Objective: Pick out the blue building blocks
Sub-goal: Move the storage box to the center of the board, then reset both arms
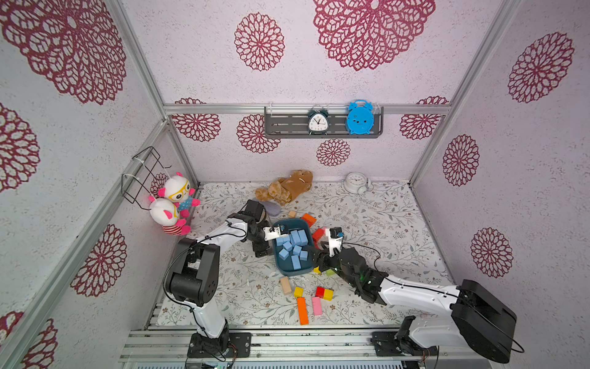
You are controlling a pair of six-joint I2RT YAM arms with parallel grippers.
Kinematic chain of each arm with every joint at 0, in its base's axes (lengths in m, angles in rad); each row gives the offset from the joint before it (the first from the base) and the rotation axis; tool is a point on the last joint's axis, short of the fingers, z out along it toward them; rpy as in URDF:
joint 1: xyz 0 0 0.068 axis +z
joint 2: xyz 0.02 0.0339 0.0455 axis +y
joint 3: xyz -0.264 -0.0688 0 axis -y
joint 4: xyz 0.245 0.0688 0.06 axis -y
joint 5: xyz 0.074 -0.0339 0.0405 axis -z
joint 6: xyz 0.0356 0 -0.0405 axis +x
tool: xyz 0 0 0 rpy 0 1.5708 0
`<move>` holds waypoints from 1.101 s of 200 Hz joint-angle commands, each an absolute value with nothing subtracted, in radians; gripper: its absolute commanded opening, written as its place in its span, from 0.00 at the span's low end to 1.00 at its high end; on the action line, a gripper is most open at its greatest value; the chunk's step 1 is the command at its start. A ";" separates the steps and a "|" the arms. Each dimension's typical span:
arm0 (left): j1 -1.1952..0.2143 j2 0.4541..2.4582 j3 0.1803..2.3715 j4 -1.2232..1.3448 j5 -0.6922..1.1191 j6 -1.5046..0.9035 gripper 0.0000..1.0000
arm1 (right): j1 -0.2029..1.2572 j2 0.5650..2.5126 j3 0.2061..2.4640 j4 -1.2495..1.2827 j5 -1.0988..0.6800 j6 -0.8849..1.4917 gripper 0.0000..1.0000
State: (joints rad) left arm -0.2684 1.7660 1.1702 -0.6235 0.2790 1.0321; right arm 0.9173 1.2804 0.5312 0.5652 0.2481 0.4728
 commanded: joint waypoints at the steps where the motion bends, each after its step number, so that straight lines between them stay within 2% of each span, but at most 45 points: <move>1: -0.268 1.751 1.209 -0.578 0.290 1.103 0.96 | 0.880 1.220 0.520 0.511 0.270 0.482 0.70; 30: -0.239 1.672 1.164 -0.533 0.352 0.957 1.00 | 0.819 1.148 0.477 0.472 0.288 0.475 0.75; 48: -0.205 1.601 1.111 -0.433 0.418 0.770 0.97 | 0.751 1.105 0.451 0.438 0.331 0.489 0.77; 51: -0.198 1.590 1.099 -0.404 0.425 0.725 0.97 | 0.738 1.098 0.446 0.433 0.341 0.496 0.94; 56: -0.185 1.568 1.079 -0.356 0.438 0.652 0.97 | 0.710 1.091 0.440 0.424 0.354 0.511 0.99; 81: -0.102 1.481 0.932 -0.039 0.452 0.292 0.97 | 0.558 1.053 0.455 0.321 0.358 0.487 0.99; 96: -0.069 1.442 0.794 0.216 0.275 0.096 0.97 | 0.479 1.028 0.456 0.287 0.361 0.447 0.99; 113: -0.048 1.417 0.658 0.444 0.168 0.050 0.97 | 0.401 0.988 0.442 0.281 0.359 0.382 0.99; 128: -0.044 1.387 0.598 0.518 0.066 0.022 0.97 | 0.344 0.946 0.417 0.293 0.385 0.320 0.99; 172: -0.043 1.313 0.502 0.606 -0.060 -0.028 0.97 | 0.182 0.855 0.292 0.426 0.416 0.169 0.99; 220: -0.041 1.243 0.459 0.542 -0.059 -0.038 0.97 | 0.035 0.954 0.173 0.668 0.300 0.109 0.99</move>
State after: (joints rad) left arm -0.0429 1.2751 0.4950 0.5148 -0.0246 -0.0093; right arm 0.0925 0.8925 0.2085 0.4664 0.3664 0.1764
